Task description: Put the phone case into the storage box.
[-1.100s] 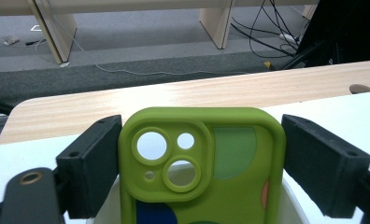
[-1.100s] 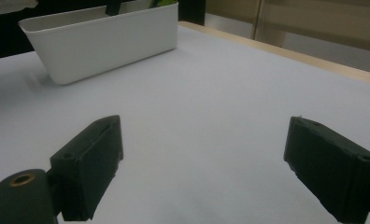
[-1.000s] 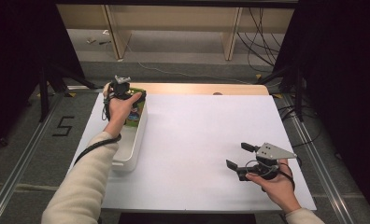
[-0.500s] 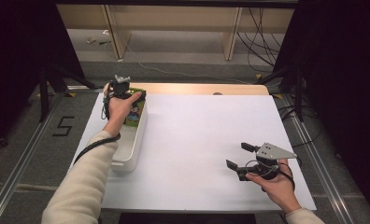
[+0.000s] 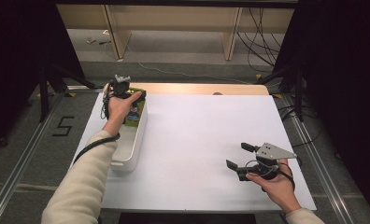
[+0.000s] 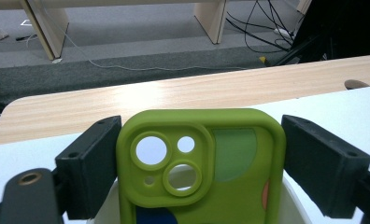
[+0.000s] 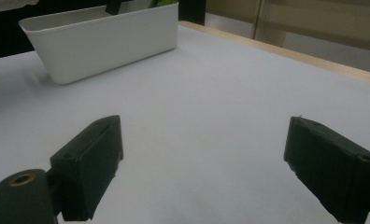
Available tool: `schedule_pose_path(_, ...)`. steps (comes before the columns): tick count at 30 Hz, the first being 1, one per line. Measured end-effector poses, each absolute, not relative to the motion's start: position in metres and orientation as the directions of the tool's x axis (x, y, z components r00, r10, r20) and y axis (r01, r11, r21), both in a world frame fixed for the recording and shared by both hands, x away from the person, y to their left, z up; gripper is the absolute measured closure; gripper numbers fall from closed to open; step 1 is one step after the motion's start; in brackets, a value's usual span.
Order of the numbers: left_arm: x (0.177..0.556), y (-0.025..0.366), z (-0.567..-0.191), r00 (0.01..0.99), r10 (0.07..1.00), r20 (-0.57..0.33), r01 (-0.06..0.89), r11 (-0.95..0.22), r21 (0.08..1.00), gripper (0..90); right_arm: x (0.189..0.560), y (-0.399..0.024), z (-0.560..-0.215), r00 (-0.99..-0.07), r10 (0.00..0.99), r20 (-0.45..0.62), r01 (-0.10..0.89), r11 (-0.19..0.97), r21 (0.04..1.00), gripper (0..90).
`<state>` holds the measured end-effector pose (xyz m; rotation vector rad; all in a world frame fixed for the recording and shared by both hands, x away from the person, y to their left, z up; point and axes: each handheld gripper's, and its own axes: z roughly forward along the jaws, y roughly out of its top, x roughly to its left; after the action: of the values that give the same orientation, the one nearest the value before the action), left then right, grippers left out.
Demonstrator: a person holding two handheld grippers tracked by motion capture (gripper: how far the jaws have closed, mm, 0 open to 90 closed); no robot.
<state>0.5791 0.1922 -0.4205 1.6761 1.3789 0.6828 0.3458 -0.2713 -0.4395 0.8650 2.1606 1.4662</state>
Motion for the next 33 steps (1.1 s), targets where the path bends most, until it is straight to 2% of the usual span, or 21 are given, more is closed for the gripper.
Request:
schedule_pose_path(8,0.5784,0.1929,-0.4188,0.249,0.964,-0.098,0.499,-0.041,0.866,14.4,0.3457,-0.2713,-0.4394,-0.734,0.679,0.023,0.273,0.264,0.925,12.8)
schedule_pose_path(33,0.5746,0.1949,-0.4125,0.249,0.964,-0.091,0.491,-0.045,0.87,1.8,0.3459,-0.271,-0.4397,-0.734,0.679,0.026,0.276,0.263,0.924,12.8)
